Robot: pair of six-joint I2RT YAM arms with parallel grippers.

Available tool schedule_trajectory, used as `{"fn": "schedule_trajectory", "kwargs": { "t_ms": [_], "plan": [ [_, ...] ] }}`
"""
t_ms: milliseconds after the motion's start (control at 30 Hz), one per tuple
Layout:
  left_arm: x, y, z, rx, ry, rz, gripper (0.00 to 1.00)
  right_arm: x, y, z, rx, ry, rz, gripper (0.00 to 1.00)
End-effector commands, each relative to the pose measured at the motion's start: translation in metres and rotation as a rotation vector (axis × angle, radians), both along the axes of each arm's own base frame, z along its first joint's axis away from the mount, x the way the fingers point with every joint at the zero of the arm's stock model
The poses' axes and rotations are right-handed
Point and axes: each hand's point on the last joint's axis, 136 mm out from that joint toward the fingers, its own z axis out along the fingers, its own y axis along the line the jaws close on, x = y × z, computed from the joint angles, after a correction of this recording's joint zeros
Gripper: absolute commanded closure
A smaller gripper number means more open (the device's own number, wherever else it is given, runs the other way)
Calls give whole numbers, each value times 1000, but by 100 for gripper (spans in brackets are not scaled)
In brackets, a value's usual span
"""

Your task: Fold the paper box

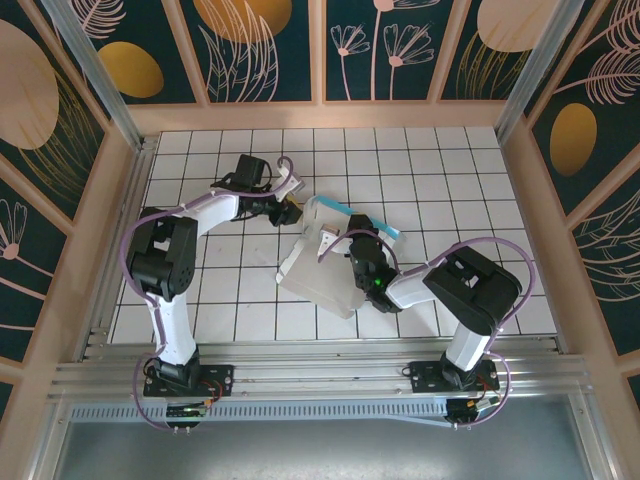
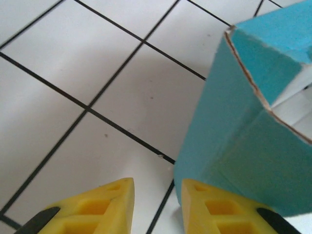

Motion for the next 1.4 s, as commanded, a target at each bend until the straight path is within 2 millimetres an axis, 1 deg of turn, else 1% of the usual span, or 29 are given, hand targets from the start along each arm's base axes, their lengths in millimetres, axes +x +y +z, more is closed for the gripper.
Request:
{"fn": "schedule_trajectory", "kwargs": {
  "t_ms": [0, 200, 300, 500, 600, 700, 800, 933, 1033, 1167, 1267, 1367],
  "plan": [
    [-14, -11, 2, -36, 45, -78, 70, 1, 5, 11, 49, -39, -3, 88],
    [-22, -19, 5, -60, 79, -101, 70, 0, 5, 12, 53, -43, -4, 88],
    [-31, -24, 0, -65, 110, -112, 69, -3, 7, 11, 55, -46, 0, 88],
    [-46, -23, -14, -52, 152, -110, 66, -9, 7, 6, 48, -39, 5, 88],
    [-49, -23, -15, -60, 149, -104, 65, -12, 7, 4, 48, -31, 7, 88],
    [-53, -26, -12, -88, 158, -117, 62, -12, 8, 5, 52, -32, 7, 88],
    [-49, -29, -12, -100, 150, -101, 61, -12, 9, 6, 56, -34, 8, 88],
    [-40, -32, -14, -97, 136, -65, 66, -12, 10, 5, 57, -33, 9, 88],
    [-36, -34, -16, -82, 122, -49, 68, -14, 10, 6, 58, -34, 7, 88],
    [-26, -28, -18, -41, 92, 15, 68, -15, 9, 7, 63, -37, 6, 88],
    [-20, -25, -9, -45, 38, 43, 63, -17, 10, 6, 64, -34, 11, 88],
    [-16, -25, 1, -57, -20, 46, 62, -18, 11, 5, 63, -32, 17, 87]
  ]
}}
